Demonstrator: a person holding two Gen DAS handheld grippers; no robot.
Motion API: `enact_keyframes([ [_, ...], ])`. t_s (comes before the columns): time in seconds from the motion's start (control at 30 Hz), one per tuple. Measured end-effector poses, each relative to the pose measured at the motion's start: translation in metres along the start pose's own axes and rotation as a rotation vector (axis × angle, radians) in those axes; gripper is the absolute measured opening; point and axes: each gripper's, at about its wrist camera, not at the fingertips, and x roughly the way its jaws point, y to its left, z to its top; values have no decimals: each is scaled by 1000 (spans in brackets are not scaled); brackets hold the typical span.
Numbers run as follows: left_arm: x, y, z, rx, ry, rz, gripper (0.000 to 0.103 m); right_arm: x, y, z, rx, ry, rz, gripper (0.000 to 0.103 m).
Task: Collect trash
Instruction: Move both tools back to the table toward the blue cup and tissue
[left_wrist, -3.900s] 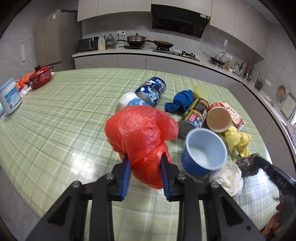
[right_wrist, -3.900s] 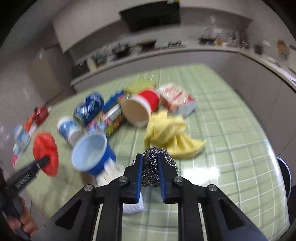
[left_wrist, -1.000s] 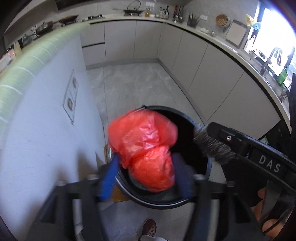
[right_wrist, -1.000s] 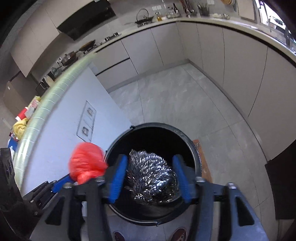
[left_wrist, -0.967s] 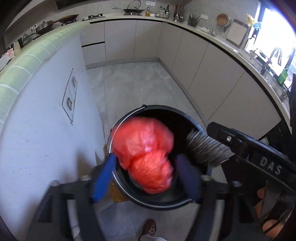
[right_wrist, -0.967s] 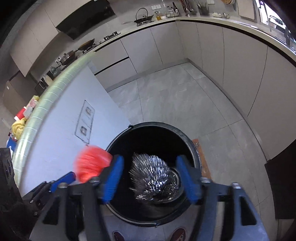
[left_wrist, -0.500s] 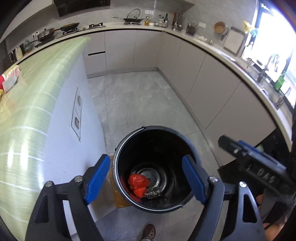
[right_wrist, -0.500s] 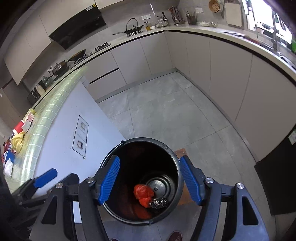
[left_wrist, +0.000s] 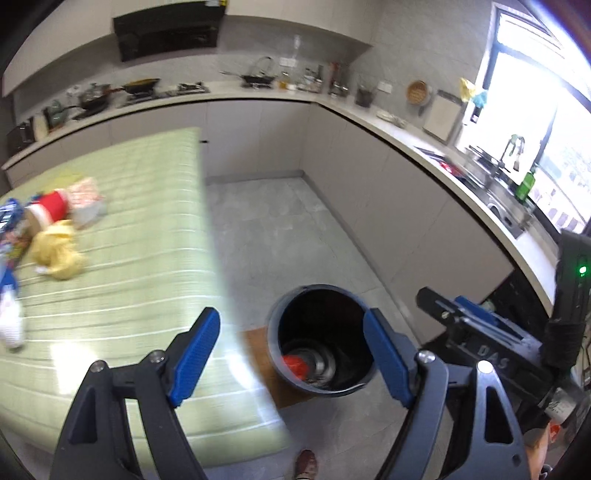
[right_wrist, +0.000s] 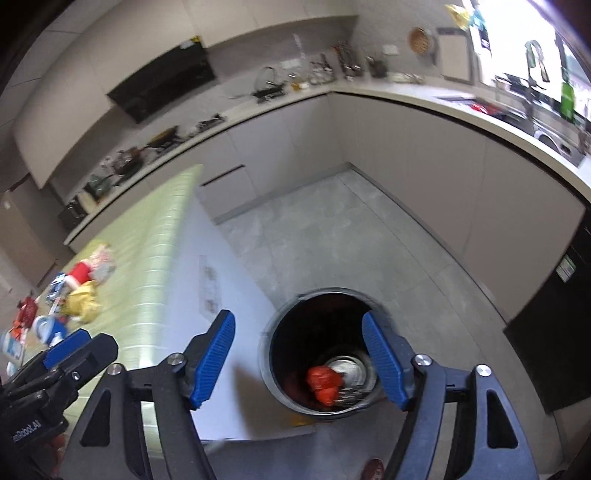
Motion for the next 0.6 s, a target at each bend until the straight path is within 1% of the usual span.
enact_keyframes([
  [0.03, 0, 12, -3, -7, -3, 17, 81, -2, 17, -3, -11, -5, 17, 76],
  [0.1, -10, 51, -10, -39, -5, 61, 81, -2, 52, -9, -40, -8, 50, 77],
  [0.2, -28, 96, -23, -87, -13, 122, 81, 5, 104, -20, -78, 7, 103, 77],
  [0.43, -72, 219, -54, -206, -45, 266, 81, 21, 226, -55, -190, 29, 188, 77],
  [0.6, -96, 289, -72, -281, -46, 321, 81, 29, 292, -83, -225, 58, 222, 77],
])
